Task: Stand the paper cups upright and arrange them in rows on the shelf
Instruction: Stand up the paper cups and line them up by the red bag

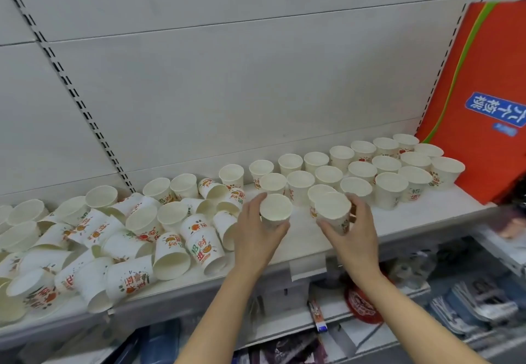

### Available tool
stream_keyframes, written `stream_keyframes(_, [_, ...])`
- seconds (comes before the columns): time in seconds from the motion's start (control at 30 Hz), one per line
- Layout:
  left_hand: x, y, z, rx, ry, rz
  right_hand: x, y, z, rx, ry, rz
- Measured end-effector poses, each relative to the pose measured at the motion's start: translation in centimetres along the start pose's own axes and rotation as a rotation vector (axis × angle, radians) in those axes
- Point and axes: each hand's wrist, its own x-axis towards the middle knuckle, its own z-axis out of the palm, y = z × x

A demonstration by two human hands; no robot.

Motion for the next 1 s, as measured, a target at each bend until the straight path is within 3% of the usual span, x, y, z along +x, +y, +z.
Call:
stream_keyframes(0.1, [1.0,0.6,2.7,0.088,-0.084,-0.027,2.0,2.4,-2.2,0.018,0.089,0.103])
stream_keyframes(0.2, [1.5,1.3,4.7,0.137,-0.134,-0.062,3.7,4.7,-3.5,-0.065,0.08,0.093])
stream_keyframes(0.43, [1.6,2.9,7.7,0.136,-0.117,-0.102,6.1,8.4,-5.4,-0.192,0.11,0.098])
stream_keyframes(0.6, [0.8,3.3,7.5,0.194,-0.117,-0.063,6.7,9.2,-5.1,-0.239,0.039,0.067])
stream_keyframes(0.77, [-0.4,1.5,3.6,0.314,-0.009,0.039,6.4,8.9,-4.9,-0.417,0.128,-0.158])
stream_keyframes(0.9, [-0.2,-1.8,-1.6,0.561,0.116,0.07,6.1,6.9,-3.4,-0.383,0.128,-0.417])
stream_keyframes(1.0, [0.3,-3.7,-4.8,0.738,-0.16,0.159,4.9,4.6,-0.3,-0.312,0.019,-0.649])
